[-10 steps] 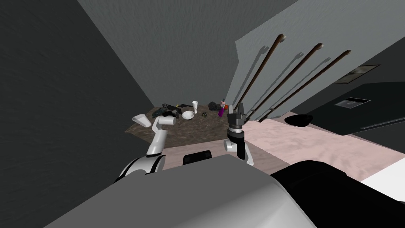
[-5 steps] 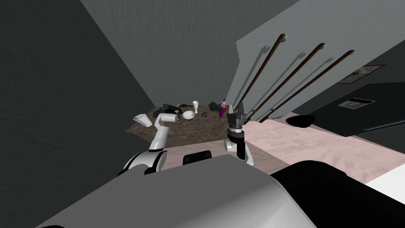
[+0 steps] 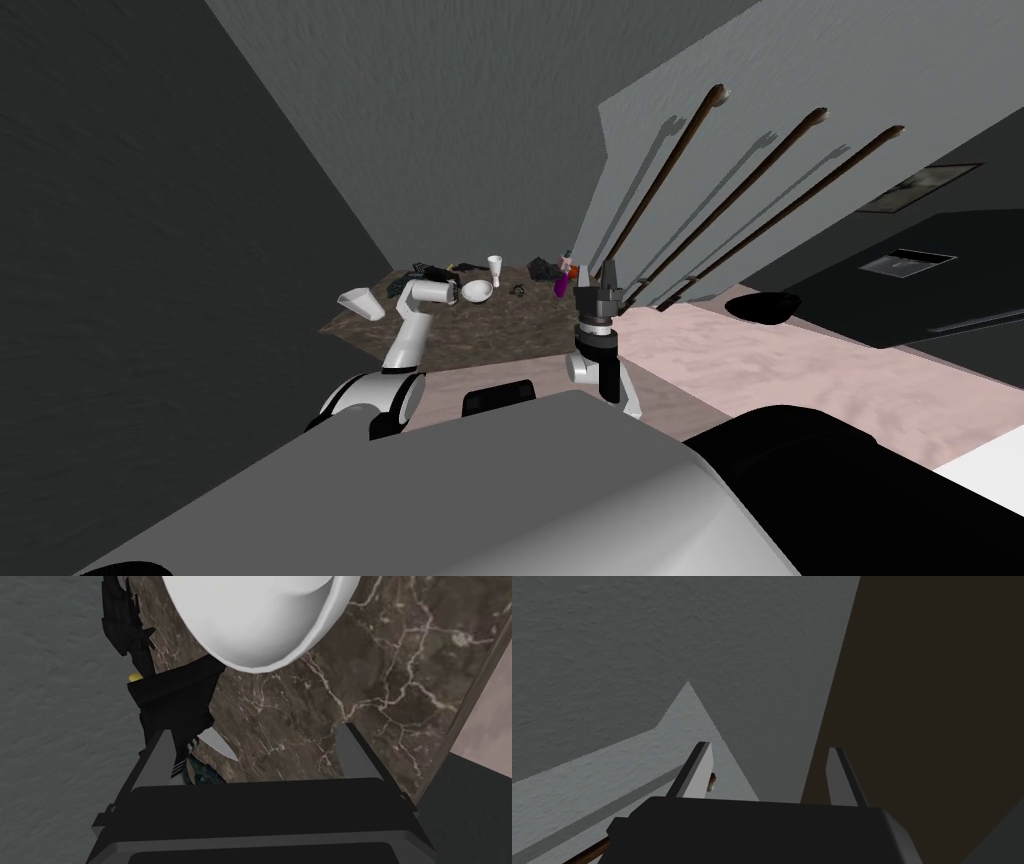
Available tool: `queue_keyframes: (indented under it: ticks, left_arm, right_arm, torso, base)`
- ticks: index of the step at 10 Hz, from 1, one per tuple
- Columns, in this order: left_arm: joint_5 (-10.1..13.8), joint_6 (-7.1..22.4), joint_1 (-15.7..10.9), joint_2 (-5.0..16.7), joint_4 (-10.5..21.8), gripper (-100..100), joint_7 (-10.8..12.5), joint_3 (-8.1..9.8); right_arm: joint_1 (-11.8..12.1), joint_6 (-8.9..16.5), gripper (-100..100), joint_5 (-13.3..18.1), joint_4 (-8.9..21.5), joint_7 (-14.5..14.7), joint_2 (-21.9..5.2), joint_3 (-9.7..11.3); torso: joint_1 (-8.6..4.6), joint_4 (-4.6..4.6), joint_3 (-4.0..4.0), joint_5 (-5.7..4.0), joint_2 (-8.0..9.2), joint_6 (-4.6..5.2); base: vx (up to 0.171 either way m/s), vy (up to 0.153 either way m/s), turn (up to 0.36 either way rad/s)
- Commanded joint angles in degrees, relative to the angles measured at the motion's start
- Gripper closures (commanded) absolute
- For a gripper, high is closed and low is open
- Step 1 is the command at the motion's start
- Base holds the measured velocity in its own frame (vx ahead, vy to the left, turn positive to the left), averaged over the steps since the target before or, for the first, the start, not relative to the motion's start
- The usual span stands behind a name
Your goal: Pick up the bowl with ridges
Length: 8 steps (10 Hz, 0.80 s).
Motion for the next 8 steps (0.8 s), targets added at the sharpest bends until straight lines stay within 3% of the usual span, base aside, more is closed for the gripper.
queue_keyframes:
  ticks: [1, 8]
  left_arm:
    - [0.0, 2.9, -2.1, -0.5, 2.1, -100, 0.1, -0.36]
    - [0.1, 12.1, -6.8, -1.7, 6.9, -100, -0.1, -1.20]
  right_arm:
    - [0.0, 0.0, 0, 0.0, 0.0, 0.0, 0.0, 0.0]
    - [0.0, 0.0, 0, 0.0, 0.0, 0.0, 0.0, 0.0]
  torso:
    - [0.00, 0.00, 0.00, 0.00, 0.00, 0.00]
    - [-0.05, -0.01, -0.04, -0.01, -0.06, 0.00]
  base:
    - [0.021, -0.009, 0.015]
    - [0.028, -0.020, 0.006]
